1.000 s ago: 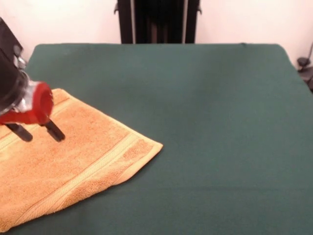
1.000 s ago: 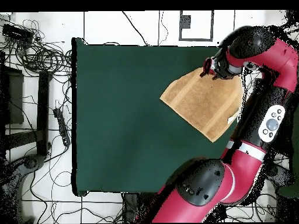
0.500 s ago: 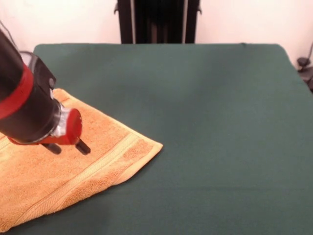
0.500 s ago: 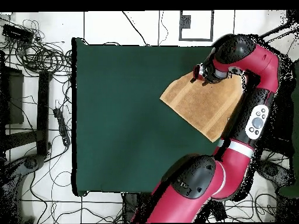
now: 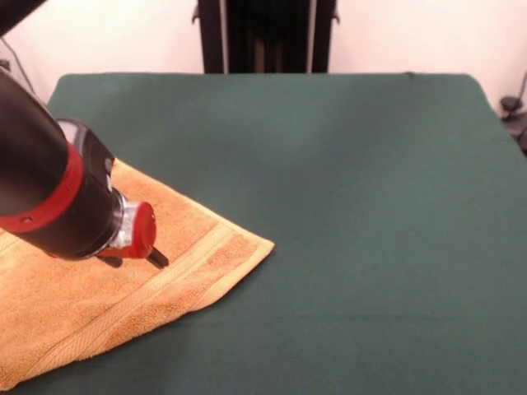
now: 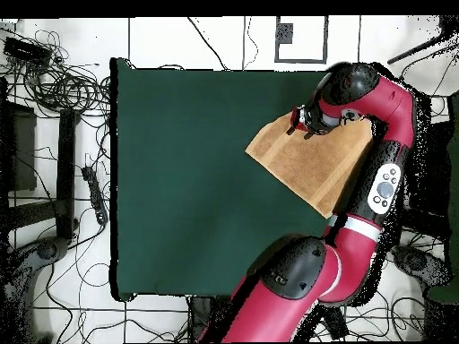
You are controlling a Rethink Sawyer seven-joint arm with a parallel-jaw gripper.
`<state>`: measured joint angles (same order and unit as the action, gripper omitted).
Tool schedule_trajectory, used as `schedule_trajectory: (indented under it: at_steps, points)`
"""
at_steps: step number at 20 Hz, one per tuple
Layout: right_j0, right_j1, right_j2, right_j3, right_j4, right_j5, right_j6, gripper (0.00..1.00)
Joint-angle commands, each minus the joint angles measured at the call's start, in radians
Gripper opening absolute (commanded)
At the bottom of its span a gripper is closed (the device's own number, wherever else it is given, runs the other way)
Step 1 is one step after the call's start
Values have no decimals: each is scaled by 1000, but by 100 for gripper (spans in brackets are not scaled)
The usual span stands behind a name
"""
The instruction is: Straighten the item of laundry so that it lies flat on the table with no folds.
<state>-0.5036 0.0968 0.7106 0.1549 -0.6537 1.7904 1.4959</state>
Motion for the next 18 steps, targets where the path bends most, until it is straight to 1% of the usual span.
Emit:
schedule_trajectory:
  at_steps: [1,6,9,12,15,18]
  points:
    - [60,31,-12,116,-40,-110,253,100]
    - [67,51,-43,127,-32,-162,264,100]
    - [82,45,-100,159,-12,-207,278,100]
    - [92,17,-182,243,47,-297,314,100]
    - [91,-45,-268,385,107,-430,339,100]
    - [89,-102,-324,506,127,-574,366,100]
